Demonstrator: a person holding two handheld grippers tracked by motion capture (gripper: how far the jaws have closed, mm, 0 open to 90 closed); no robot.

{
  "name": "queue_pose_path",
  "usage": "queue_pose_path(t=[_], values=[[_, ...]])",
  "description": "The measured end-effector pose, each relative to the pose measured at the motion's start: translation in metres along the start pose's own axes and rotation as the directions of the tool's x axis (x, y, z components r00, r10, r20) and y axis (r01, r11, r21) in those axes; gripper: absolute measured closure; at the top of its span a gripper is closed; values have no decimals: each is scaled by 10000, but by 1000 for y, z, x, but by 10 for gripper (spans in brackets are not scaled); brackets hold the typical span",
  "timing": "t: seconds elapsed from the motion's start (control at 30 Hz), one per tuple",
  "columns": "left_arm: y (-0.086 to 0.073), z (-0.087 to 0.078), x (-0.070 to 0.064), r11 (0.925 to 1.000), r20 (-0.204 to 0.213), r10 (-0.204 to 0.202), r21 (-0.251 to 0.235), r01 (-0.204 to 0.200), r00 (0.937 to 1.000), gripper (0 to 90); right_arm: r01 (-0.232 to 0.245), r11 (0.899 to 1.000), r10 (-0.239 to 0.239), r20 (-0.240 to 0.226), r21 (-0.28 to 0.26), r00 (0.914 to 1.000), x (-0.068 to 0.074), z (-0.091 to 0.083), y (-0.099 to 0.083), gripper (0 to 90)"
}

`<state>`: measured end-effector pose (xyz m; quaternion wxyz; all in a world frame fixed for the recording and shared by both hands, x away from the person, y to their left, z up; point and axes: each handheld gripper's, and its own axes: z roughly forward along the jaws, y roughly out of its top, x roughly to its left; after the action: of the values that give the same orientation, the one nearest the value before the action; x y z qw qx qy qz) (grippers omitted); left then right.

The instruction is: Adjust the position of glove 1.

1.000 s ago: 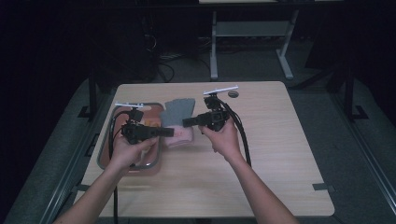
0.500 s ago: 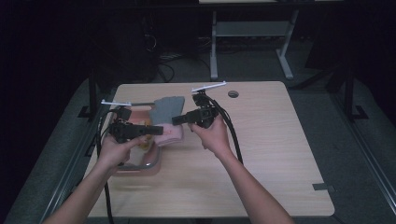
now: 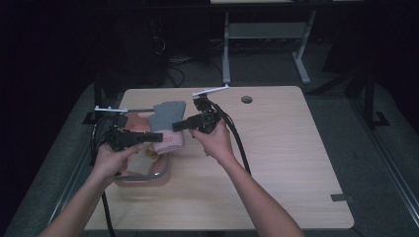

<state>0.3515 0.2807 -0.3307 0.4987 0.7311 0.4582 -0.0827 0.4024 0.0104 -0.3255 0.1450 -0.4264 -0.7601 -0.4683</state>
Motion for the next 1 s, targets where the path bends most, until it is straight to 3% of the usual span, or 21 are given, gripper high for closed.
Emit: queue_pose_path(t=[1.0], values=[[-16,-37,29,9992,-430,-393,-92,390,9983,706,59,9983,-34,-431,576,9991,13,49,9,711]])
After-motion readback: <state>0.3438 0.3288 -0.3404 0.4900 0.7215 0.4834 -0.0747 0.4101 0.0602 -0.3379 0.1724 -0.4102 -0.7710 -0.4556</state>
